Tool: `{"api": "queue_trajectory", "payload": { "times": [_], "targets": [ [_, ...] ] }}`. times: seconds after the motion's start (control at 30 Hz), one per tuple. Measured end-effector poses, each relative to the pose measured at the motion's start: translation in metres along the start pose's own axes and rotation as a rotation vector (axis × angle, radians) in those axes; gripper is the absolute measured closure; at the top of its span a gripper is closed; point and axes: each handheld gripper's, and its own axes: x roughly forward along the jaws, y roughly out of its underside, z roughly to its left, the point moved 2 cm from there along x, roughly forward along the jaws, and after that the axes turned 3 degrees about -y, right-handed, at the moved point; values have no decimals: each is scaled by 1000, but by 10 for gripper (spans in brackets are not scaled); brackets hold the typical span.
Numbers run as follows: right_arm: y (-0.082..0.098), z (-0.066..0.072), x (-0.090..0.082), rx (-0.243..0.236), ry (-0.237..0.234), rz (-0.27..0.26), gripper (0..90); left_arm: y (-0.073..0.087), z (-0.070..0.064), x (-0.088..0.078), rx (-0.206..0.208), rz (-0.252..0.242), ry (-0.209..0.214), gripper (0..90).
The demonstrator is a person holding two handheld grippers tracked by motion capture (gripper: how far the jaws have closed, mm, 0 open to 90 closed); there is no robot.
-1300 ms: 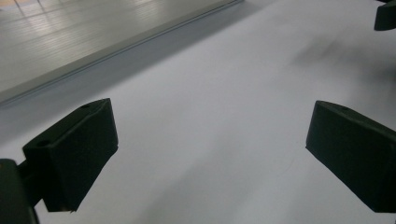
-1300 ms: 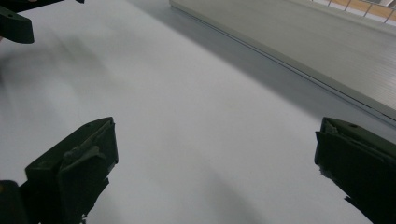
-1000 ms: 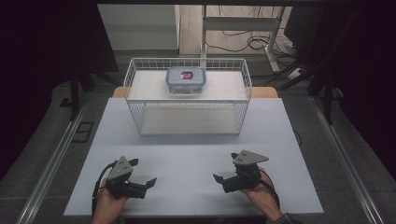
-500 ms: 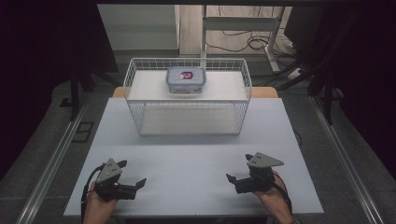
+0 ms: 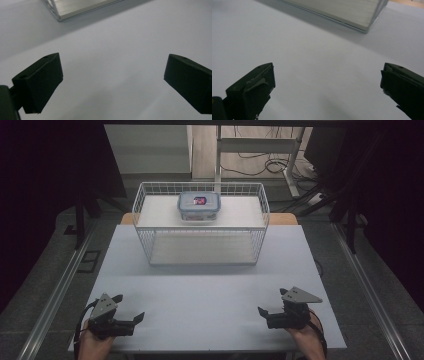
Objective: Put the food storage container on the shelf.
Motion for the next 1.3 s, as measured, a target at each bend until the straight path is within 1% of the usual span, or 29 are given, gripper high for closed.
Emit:
{"api": "queue_trajectory", "payload": {
  "times": [0.17,0.3,0.37,0.4,0.47,0.6,0.67,0.7,0.73,0.87,1.07,1.1,1.13,1.23,1.3],
  "targets": [
    [10,-11,-9,35,31,2,0,7,6,-4,-19,15,-13,18],
    [18,-19,-16,71,43,9,0,13,11,-6,-31,29,-20,18],
    [20,-21,-17,76,48,11,0,14,12,-7,-35,32,-21,17],
    [24,-24,-19,87,54,21,0,16,14,-8,-40,36,-24,16],
    [27,-26,-20,101,57,34,0,19,17,-10,-49,38,-28,16],
    [33,-29,-22,116,57,56,0,24,22,-12,-67,50,-33,15],
    [35,-30,-22,118,58,66,0,28,26,-12,-75,68,-37,13],
    [36,-31,-21,122,56,74,0,28,26,-12,-75,68,-37,13],
    [37,-31,-21,124,56,82,0,31,29,-11,-87,85,-38,13],
    [40,-30,-18,122,48,114,0,37,34,-11,-111,117,-39,9],
    [43,-29,-13,107,42,157,0,42,40,-12,-126,150,-73,9],
    [43,-29,-13,107,42,157,0,42,40,-12,-126,150,-73,9],
    [44,-28,-12,106,41,168,0,44,42,-12,-134,163,-85,9],
    [45,-28,-10,104,35,177,0,45,45,-12,-151,164,-89,10],
    [45,-28,-10,103,33,182,0,45,45,-11,-154,162,-90,10]
  ]
}}
